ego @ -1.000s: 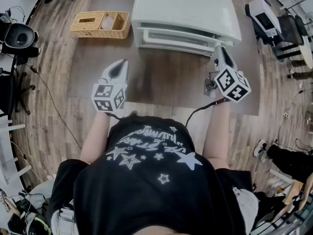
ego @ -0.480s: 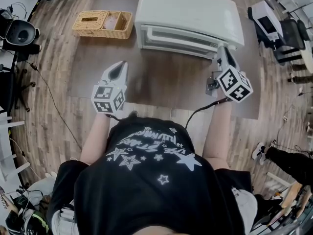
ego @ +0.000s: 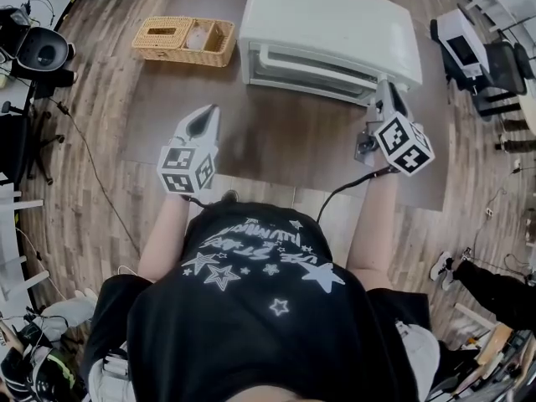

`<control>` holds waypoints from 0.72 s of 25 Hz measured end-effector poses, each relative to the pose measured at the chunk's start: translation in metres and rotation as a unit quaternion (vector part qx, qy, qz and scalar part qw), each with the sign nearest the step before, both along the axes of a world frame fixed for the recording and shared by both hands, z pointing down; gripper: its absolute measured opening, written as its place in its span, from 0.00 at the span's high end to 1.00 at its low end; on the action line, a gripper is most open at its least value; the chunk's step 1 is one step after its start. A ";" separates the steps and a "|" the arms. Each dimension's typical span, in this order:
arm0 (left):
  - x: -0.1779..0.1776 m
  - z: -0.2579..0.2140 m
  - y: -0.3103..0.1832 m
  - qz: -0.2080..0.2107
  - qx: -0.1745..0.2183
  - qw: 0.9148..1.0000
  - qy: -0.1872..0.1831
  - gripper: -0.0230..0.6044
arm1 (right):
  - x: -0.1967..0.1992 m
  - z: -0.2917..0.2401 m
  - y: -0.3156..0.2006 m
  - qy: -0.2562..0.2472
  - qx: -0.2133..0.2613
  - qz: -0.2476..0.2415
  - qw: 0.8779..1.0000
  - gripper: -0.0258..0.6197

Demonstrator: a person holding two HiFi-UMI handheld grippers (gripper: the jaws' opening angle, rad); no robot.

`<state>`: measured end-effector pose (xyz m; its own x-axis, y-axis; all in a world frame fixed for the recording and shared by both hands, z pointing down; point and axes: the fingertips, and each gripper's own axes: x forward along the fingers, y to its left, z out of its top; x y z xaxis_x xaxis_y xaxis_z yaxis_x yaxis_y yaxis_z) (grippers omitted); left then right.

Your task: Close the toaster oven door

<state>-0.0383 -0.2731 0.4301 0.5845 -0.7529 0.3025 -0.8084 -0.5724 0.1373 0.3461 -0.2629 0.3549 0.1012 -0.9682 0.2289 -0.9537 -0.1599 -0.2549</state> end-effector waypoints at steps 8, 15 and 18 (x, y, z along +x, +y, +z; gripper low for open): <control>-0.004 -0.004 0.017 -0.016 0.002 1.000 -0.004 0.95 | 0.001 0.001 -0.001 -0.010 0.007 -0.002 1.000 0.84; -0.012 -0.013 0.045 -0.041 0.007 0.999 -0.014 0.95 | 0.001 -0.001 0.001 0.005 0.013 -0.021 1.000 0.78; -0.016 -0.015 0.065 -0.054 0.006 0.998 -0.018 0.95 | -0.001 -0.002 0.009 0.009 0.015 -0.032 0.999 0.78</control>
<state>-0.0541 -0.2081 0.4152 0.4882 -0.8150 0.3122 -0.8700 -0.4826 0.1007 0.3454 -0.2535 0.3524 0.0435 -0.9791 0.1986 -0.9660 -0.0919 -0.2416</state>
